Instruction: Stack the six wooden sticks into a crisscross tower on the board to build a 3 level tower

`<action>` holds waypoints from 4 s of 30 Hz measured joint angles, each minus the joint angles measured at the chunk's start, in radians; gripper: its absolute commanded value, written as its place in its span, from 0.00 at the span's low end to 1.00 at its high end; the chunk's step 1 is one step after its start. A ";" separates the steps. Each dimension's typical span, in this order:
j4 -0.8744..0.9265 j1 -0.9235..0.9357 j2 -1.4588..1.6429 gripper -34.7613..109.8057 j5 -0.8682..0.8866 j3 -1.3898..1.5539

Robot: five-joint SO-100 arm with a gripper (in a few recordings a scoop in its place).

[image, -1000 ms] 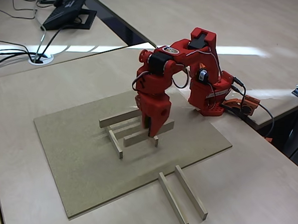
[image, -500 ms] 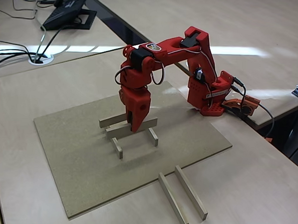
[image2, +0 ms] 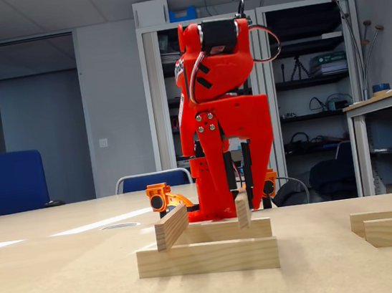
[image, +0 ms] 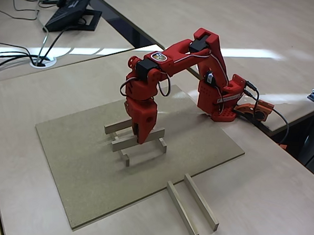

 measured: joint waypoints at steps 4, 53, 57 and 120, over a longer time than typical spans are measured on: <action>0.017 -0.008 0.000 0.25 0.000 0.017; -0.229 -0.061 0.060 0.42 -0.075 0.278; -0.225 -0.064 0.077 0.44 -0.104 0.281; 0.035 -0.594 -0.224 0.32 -0.861 -0.319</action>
